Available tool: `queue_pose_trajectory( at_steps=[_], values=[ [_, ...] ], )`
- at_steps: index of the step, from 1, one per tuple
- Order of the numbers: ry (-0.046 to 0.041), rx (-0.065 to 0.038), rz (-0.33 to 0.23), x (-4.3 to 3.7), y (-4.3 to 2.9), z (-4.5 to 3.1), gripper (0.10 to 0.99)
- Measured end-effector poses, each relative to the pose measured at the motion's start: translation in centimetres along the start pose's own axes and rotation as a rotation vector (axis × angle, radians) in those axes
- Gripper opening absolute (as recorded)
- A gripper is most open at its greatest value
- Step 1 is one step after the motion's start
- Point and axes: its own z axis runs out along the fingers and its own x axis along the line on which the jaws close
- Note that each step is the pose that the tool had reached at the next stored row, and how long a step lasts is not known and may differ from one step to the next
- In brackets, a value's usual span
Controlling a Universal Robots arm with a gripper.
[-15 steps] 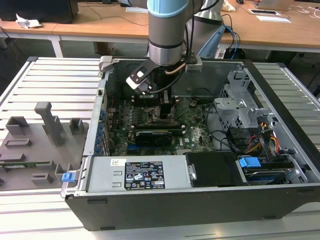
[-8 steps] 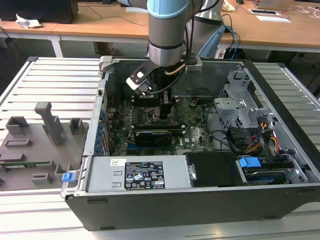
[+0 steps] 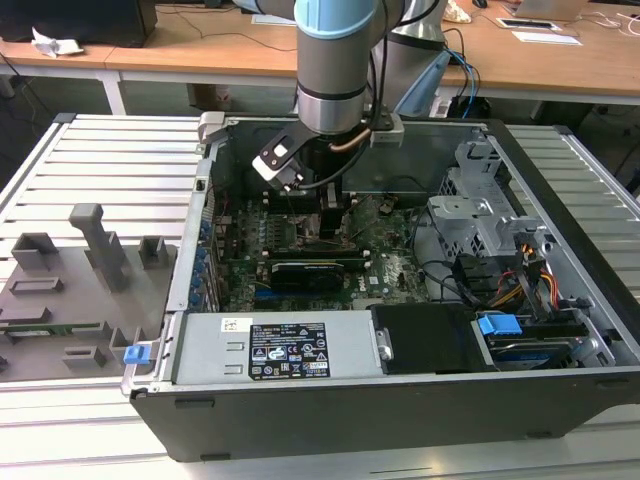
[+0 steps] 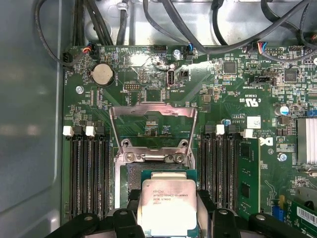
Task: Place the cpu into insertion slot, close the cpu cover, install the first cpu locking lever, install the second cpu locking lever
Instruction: 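Place the cpu into insertion slot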
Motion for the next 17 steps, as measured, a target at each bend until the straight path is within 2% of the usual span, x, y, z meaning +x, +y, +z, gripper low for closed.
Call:
queue_pose_trajectory(
  at_steps=[5, 17],
  values=[
    [0.0000, 0.000, 0.000, 0.05, -0.02, 0.22, 0.529],
    [-0.0001, 0.000, 0.000, 0.81, -0.20, 0.97, 0.529]
  ],
)
